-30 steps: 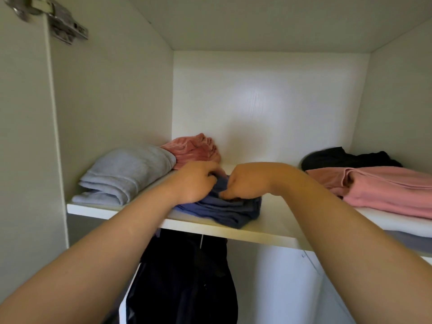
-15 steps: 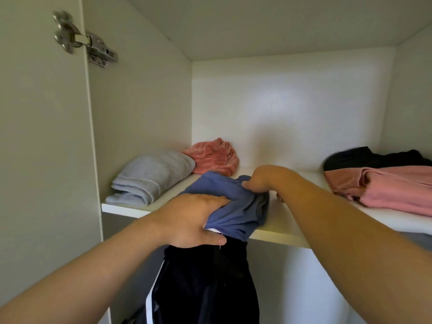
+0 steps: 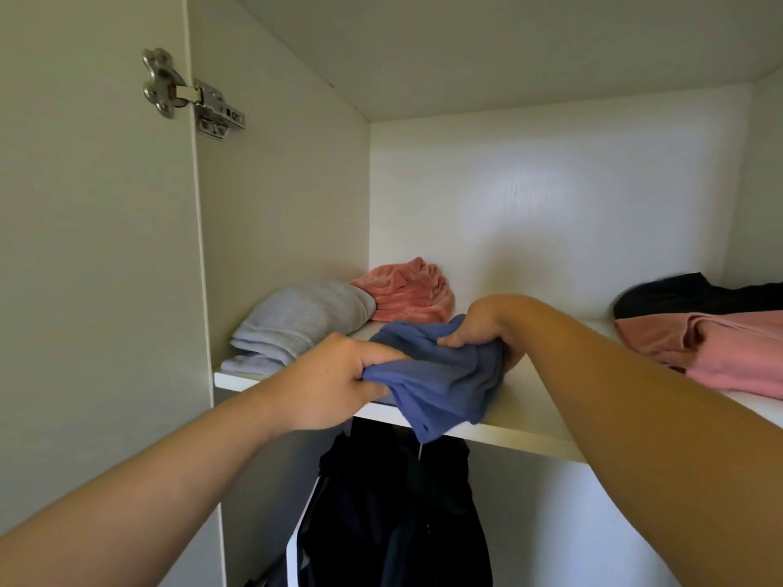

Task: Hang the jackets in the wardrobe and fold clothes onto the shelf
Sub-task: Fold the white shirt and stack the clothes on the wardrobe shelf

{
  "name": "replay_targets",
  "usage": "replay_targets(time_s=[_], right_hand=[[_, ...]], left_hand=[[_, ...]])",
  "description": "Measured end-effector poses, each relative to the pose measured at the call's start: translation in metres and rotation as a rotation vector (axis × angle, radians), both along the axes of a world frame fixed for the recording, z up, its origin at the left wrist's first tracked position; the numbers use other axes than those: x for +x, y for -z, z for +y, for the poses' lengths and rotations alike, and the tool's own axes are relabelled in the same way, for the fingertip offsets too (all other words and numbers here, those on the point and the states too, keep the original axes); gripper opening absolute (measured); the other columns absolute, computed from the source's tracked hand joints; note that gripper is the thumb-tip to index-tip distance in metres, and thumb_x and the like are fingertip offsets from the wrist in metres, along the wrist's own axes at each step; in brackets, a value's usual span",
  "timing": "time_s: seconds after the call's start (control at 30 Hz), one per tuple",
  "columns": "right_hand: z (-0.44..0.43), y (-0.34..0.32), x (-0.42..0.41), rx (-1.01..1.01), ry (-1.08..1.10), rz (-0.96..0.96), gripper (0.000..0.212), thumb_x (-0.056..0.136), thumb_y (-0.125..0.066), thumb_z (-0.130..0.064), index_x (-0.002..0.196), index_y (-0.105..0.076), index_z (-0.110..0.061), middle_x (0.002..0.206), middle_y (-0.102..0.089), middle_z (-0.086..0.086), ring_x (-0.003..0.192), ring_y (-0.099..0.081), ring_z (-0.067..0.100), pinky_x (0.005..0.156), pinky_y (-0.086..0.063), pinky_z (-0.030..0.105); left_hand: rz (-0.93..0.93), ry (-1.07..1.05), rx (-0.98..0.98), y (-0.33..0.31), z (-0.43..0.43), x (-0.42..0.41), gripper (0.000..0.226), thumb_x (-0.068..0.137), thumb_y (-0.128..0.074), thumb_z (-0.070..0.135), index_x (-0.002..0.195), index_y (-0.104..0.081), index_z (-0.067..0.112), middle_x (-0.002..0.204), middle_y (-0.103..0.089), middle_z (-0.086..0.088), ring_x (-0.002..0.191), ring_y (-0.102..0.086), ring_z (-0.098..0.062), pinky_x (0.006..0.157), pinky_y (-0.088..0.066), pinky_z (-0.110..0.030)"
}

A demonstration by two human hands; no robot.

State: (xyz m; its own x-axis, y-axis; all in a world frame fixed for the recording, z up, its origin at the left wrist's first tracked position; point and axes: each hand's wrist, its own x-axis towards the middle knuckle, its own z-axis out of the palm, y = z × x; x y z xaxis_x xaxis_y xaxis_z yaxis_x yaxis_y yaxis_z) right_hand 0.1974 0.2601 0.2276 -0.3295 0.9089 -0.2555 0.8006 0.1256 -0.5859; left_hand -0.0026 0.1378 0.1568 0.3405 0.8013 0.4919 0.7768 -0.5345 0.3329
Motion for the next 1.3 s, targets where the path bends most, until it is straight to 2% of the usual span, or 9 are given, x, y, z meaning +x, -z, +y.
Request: replay_targets(time_s=[0.1, 0.27, 0.47, 0.6, 0.67, 0.8, 1.03, 1.17, 1.3], right_hand=[[0.006, -0.007, -0.001, -0.029, 0.013, 0.226, 0.028, 0.095, -0.069, -0.032, 0.099, -0.058, -0.007, 0.102, -0.069, 0.013, 0.089, -0.065, 0.024, 0.090, -0.055, 0.038], [0.012, -0.026, 0.000, 0.026, 0.034, 0.307, 0.021, 0.096, -0.069, -0.026, 0.097, -0.064, -0.006, 0.098, -0.070, 0.012, 0.092, -0.064, 0.026, 0.096, -0.053, 0.039], [0.018, -0.018, -0.006, 0.184, 0.056, 0.039, 0.046, 0.093, -0.072, -0.034, 0.120, -0.056, -0.001, 0.118, -0.064, 0.018, 0.110, -0.063, 0.035, 0.099, -0.051, 0.044], [0.025, -0.001, -0.015, 0.444, 0.047, -0.338, 0.071, 0.090, -0.068, -0.051, 0.140, -0.052, -0.003, 0.140, -0.055, 0.015, 0.125, -0.055, 0.038, 0.103, -0.047, 0.041], [0.032, 0.004, -0.022, 0.552, 0.108, -0.375, 0.075, 0.075, -0.070, -0.058, 0.132, -0.054, -0.012, 0.137, -0.055, 0.013, 0.119, -0.056, 0.037, 0.100, -0.049, 0.043], [0.027, 0.004, -0.041, 0.566, -0.150, -0.391, 0.049, 0.093, -0.061, -0.050, 0.119, -0.064, -0.009, 0.129, -0.061, 0.014, 0.099, -0.056, 0.030, 0.083, -0.042, 0.034], [0.033, 0.027, -0.047, 0.428, -0.244, -0.546, 0.068, 0.107, -0.030, -0.052, 0.152, -0.037, -0.001, 0.158, -0.038, 0.016, 0.141, -0.040, 0.032, 0.113, -0.030, 0.039], [0.033, 0.023, -0.038, 0.536, -0.263, -0.536, 0.059, 0.108, -0.035, -0.047, 0.140, -0.051, -0.001, 0.142, -0.054, 0.017, 0.127, -0.052, 0.034, 0.100, -0.039, 0.038], [0.026, 0.018, -0.035, 0.639, -0.371, -0.463, 0.048, 0.105, -0.038, -0.050, 0.112, -0.063, -0.009, 0.105, -0.059, 0.008, 0.098, -0.055, 0.028, 0.081, -0.036, 0.034]], left_hand=[[-0.058, -0.105, 0.081, -0.009, 0.000, -0.002, 0.032, 0.088, -0.055, -0.003, 0.091, -0.072, 0.024, 0.080, -0.069, 0.020, 0.075, -0.061, 0.006, 0.070, -0.046, -0.021], [0.135, -0.262, 0.234, -0.018, 0.000, -0.012, 0.019, 0.084, -0.051, 0.029, 0.066, -0.048, 0.031, 0.057, -0.050, 0.007, 0.057, -0.044, -0.011, 0.055, -0.040, -0.034], [0.369, -0.259, 0.038, -0.013, 0.001, -0.006, 0.031, 0.082, -0.047, 0.054, 0.090, -0.065, 0.029, 0.078, -0.066, 0.007, 0.072, -0.061, -0.012, 0.067, -0.053, -0.040], [0.052, -0.118, -0.318, -0.039, -0.006, -0.006, 0.045, 0.084, -0.066, 0.066, 0.119, -0.071, 0.039, 0.112, -0.071, 0.023, 0.108, -0.064, 0.004, 0.101, -0.049, -0.026], [-0.027, -0.282, -0.174, -0.050, 0.004, -0.015, 0.041, 0.087, -0.063, 0.063, 0.117, -0.073, 0.037, 0.115, -0.071, 0.023, 0.113, -0.062, 0.001, 0.105, -0.046, -0.027], [0.381, -0.943, -0.077, -0.045, 0.040, -0.042, 0.064, 0.089, -0.055, 0.064, 0.139, -0.053, 0.024, 0.140, -0.055, -0.004, 0.128, -0.049, -0.031, 0.104, -0.044, -0.045], [0.395, -1.164, -0.287, -0.026, 0.083, -0.048, 0.082, 0.098, -0.054, 0.046, 0.160, -0.011, 0.014, 0.163, -0.017, -0.021, 0.141, -0.028, -0.054, 0.106, -0.042, -0.062], [0.400, -1.262, -0.399, -0.035, 0.106, -0.046, 0.077, 0.100, -0.052, 0.034, 0.160, -0.011, 0.006, 0.163, -0.014, -0.028, 0.142, -0.024, -0.058, 0.103, -0.042, -0.065], [0.395, -1.190, -0.374, -0.040, 0.119, -0.057, 0.062, 0.091, -0.062, 0.025, 0.149, -0.045, 0.011, 0.154, -0.042, -0.017, 0.138, -0.044, -0.043, 0.104, -0.047, -0.056]])
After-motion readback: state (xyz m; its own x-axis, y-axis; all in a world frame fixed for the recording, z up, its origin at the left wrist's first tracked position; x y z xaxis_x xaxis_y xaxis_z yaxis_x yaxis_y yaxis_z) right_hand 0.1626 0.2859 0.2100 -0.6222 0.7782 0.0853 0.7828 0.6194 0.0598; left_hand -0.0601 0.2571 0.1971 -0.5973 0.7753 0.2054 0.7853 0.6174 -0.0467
